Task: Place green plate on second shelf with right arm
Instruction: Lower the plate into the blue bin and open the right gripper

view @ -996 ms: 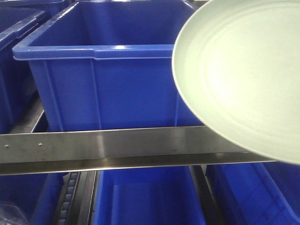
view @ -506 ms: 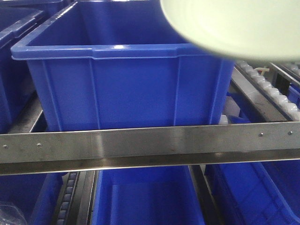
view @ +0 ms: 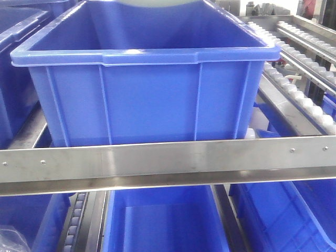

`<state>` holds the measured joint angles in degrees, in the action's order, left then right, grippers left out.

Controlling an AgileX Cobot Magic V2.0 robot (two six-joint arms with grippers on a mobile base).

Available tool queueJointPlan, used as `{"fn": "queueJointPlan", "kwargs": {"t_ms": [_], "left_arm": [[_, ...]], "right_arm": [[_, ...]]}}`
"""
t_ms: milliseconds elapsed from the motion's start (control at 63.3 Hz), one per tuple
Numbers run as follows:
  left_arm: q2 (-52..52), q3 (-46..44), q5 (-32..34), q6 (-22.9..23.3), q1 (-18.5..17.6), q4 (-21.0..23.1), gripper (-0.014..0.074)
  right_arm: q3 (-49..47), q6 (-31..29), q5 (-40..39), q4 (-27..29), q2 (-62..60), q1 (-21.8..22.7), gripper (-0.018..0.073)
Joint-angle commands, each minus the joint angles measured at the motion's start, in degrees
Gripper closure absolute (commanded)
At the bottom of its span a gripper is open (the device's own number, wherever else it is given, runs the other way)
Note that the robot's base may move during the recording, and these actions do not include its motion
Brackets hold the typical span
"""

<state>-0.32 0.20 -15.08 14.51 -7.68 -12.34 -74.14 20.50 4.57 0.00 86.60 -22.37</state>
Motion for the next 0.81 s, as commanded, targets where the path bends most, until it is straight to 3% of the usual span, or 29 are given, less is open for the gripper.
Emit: {"fn": "queueJointPlan", "kwargs": {"t_ms": [0, 221, 300, 395, 474, 711, 790], "left_arm": [[-1.3, 2.3, 5.0, 0.3, -0.1, 0.1, 0.0472], [-1.3, 2.3, 5.0, 0.3, -0.1, 0.1, 0.0472], [-1.3, 2.3, 5.0, 0.3, -0.1, 0.1, 0.0472], [-1.3, 2.3, 5.0, 0.3, -0.1, 0.1, 0.0472], [-1.3, 2.3, 5.0, 0.3, -0.1, 0.1, 0.0472], [-1.3, 2.3, 5.0, 0.3, -0.1, 0.1, 0.0472], [-1.3, 2.3, 5.0, 0.3, -0.1, 0.1, 0.0472]], "right_arm": [[-8.6, -0.1, -4.2, 0.0, 3.2, -0.8, 0.0505], [-19.5, -0.1, 0.6, -1.2, 12.5, -1.7, 0.0485], [-20.2, -0.1, 0.2, -2.8, 13.2, -1.8, 0.0407], [-20.2, -0.1, -0.9, -6.0, 13.2, -1.8, 0.0243], [-20.1, -0.1, -0.9, -7.8, 13.2, -1.8, 0.0176], [-19.7, -0.1, 2.7, -8.6, 11.7, -1.9, 0.0183], [-18.5, -0.1, 4.5, -8.6, 9.9, -1.9, 0.0238]]}}
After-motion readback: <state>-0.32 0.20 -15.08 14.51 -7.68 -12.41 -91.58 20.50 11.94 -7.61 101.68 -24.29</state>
